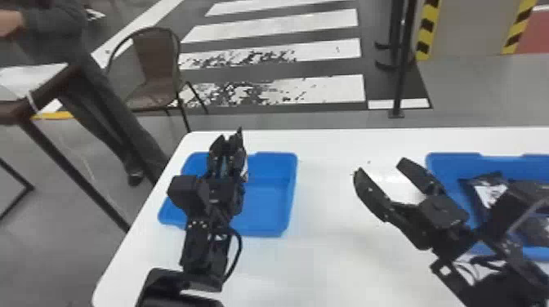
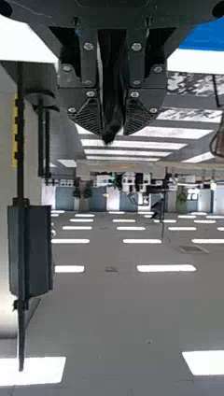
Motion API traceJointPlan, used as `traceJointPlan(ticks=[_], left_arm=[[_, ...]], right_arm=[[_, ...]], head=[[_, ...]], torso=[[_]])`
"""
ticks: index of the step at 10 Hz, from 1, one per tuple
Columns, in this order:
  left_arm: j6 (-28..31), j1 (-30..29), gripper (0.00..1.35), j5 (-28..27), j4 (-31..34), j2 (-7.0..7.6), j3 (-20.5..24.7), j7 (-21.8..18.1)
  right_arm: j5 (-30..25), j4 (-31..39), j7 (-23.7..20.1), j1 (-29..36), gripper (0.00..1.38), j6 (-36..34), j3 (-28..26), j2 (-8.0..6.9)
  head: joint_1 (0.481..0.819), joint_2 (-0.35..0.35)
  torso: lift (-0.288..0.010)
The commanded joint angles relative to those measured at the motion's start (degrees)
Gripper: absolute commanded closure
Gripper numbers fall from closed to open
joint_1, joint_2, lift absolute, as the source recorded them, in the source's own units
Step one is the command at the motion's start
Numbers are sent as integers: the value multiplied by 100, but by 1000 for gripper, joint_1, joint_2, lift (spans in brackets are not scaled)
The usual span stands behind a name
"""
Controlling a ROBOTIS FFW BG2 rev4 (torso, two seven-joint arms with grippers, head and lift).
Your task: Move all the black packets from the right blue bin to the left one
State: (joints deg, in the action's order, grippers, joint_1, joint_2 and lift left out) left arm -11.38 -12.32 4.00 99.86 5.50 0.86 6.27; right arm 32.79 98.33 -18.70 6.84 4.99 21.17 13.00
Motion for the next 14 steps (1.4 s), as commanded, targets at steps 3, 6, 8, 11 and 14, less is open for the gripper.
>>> traceJointPlan(ticks=[3, 6, 8, 11, 14], left_arm=[[-339, 8, 50, -183, -304, -41, 371, -126], [-2575, -695, 107, 994, 76, 3, -108, -276], [-2167, -1482, 107, 1246, 1412, 56, -326, -276], [-2083, -1749, 107, 1440, 1862, 135, -508, -267], [-1999, -1792, 104, 1451, 1876, 135, -486, -267]], right_arm=[[-172, 341, -293, 19, 55, -808, -906, -34], [-720, 917, -126, 131, 124, -1694, -2002, -201], [-994, 1550, 463, 384, 217, -2622, -2494, -306], [-1863, 2506, 1369, 609, 277, -4394, -2894, -482], [-2000, 1761, 1615, 33, 237, -4985, -2825, -509]], head=[[695, 266], [695, 226], [685, 133], [695, 24], [695, -33]], torso=[[-140], [-140], [-140], [-140], [-140]])
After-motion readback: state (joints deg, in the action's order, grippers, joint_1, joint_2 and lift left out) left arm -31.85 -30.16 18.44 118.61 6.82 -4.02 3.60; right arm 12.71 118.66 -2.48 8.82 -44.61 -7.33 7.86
